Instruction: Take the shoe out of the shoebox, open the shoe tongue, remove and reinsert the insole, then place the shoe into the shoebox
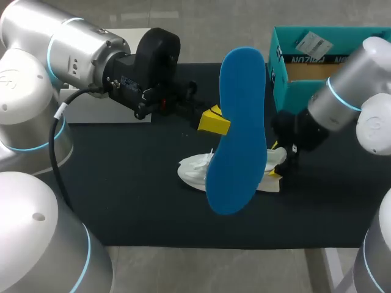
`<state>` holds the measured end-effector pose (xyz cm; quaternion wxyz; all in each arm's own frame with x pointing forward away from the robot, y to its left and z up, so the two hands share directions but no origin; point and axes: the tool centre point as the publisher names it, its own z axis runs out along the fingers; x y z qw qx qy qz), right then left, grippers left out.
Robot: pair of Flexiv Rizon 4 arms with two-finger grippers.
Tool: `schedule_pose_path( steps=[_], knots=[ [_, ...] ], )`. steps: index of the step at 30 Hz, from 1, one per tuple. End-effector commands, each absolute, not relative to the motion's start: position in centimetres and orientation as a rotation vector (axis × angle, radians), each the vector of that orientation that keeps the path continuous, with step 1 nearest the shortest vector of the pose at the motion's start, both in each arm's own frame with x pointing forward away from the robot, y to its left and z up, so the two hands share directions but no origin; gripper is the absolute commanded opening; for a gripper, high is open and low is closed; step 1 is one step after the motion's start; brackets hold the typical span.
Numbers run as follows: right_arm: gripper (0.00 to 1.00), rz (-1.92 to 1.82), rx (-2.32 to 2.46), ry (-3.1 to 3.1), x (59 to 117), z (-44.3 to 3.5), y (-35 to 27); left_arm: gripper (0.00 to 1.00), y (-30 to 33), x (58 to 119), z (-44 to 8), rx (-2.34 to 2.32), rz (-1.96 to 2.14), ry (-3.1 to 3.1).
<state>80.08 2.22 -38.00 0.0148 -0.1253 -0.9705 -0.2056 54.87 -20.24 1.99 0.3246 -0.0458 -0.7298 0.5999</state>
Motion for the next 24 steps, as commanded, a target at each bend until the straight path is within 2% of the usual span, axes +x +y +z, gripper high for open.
schedule_pose_path(
  steps=[1, 17, 24],
  knots=[
    [1.0, -0.436, -0.399, -3.053, 79.4, -36.6, 2.0, 0.0, -20.4, 54.9, 2.0, -0.121, 1.574, -1.912],
    [1.0, -0.152, -0.349, -3.052, 78.1, -34.2, 1.3, 0.0, -20.4, 54.9, 2.0, -0.121, 1.574, -1.912],
    [1.0, -0.14, -0.38, -3.069, 77.7, -32.4, 1.2, 0.0, -20.4, 54.9, 2.0, -0.121, 1.574, -1.912]
  ],
)
